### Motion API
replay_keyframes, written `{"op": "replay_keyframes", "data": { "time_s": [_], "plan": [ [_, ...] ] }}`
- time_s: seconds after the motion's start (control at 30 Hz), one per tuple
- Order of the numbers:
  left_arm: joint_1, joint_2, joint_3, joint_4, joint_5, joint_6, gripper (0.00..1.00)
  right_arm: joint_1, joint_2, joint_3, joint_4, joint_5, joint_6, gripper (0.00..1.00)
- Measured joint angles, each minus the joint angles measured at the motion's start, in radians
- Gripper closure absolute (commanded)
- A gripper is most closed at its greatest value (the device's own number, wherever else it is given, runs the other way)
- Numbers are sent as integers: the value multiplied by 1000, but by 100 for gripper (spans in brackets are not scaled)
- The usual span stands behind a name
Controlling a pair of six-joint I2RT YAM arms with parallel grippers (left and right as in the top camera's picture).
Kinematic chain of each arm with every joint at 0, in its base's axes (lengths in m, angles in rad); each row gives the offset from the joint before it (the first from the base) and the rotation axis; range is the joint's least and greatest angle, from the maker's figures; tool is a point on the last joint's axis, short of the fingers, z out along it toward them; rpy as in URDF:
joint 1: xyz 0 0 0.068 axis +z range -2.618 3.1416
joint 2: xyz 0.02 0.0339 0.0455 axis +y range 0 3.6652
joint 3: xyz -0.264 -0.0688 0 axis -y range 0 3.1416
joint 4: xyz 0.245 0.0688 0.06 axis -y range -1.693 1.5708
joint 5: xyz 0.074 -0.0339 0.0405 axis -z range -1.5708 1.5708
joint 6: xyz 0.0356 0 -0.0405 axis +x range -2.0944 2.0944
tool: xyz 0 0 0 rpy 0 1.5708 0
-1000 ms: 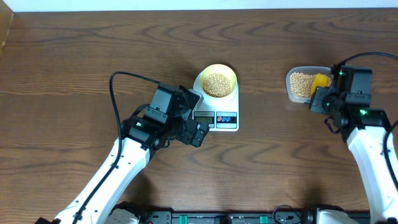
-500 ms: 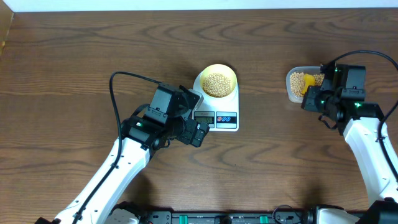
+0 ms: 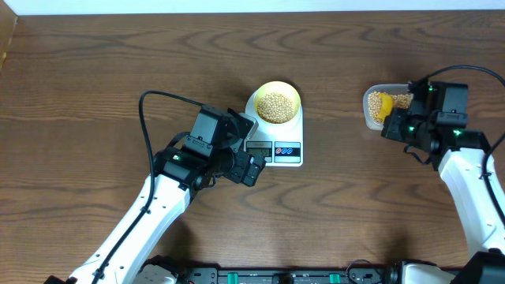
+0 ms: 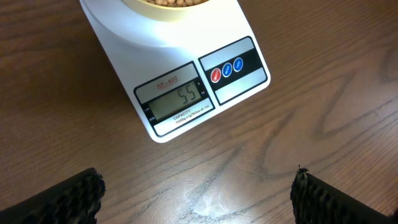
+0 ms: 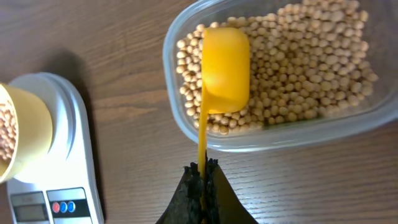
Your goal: Scoop item into bowl and weigh 50g on scale
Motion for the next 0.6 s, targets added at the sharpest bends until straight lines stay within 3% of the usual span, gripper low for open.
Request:
{"op": "replay_keyframes", "data": {
  "time_s": [0.6],
  "plan": [
    [0, 0, 0, 0, 0, 0, 2, -198, 0, 0, -9, -283, 53, 99]
  ]
}}
